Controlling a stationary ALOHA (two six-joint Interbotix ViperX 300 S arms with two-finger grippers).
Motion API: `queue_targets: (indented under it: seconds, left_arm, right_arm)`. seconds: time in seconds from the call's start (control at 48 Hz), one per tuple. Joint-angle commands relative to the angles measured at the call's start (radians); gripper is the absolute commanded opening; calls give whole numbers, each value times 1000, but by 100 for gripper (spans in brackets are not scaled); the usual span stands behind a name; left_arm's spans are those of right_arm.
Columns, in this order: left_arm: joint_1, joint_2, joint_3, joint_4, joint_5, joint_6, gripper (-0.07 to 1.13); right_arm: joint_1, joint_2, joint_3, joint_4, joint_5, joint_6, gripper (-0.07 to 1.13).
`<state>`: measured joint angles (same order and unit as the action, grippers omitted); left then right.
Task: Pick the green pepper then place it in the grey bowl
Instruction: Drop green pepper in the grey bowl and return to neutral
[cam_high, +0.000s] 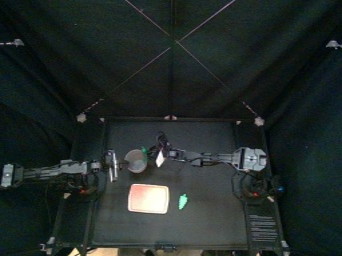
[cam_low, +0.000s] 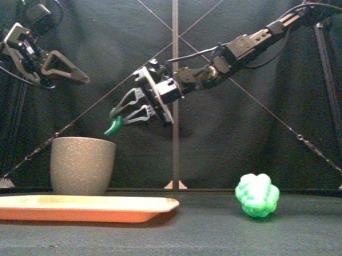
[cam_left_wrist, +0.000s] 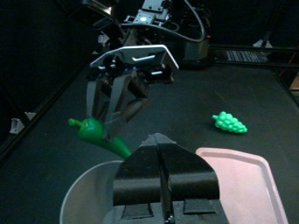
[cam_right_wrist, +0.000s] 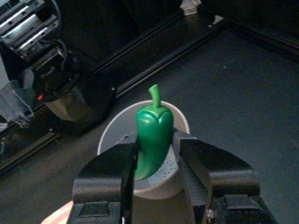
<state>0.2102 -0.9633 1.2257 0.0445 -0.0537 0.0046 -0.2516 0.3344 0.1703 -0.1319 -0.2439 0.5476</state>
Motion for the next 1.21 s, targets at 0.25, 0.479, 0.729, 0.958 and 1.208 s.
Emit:
queue_targets:
  seconds: [0.25, 0.479, 0.729, 0.958, 1.208]
  left_arm:
    - [2, 2, -5, 0, -8, -5, 8]
    - [3, 2, 0, -5, -9, -5, 8]
    - [2, 0, 5, -23, -9, -2, 8]
    - [2, -8, 3, -17, -78, 3, 8]
    - [2, -15, 6, 15, -155, 3, 8]
  right_arm:
    - [11, 12, -101, -60, 46, 2, 91]
    - [11, -55, -48, -75, 40, -11, 91]
    - [11, -253, 192, -144, -83, -9, 92]
    - [2, -462, 494, -236, -301, -15, 92]
    - [-28, -641, 707, -341, -368, -15, 92]
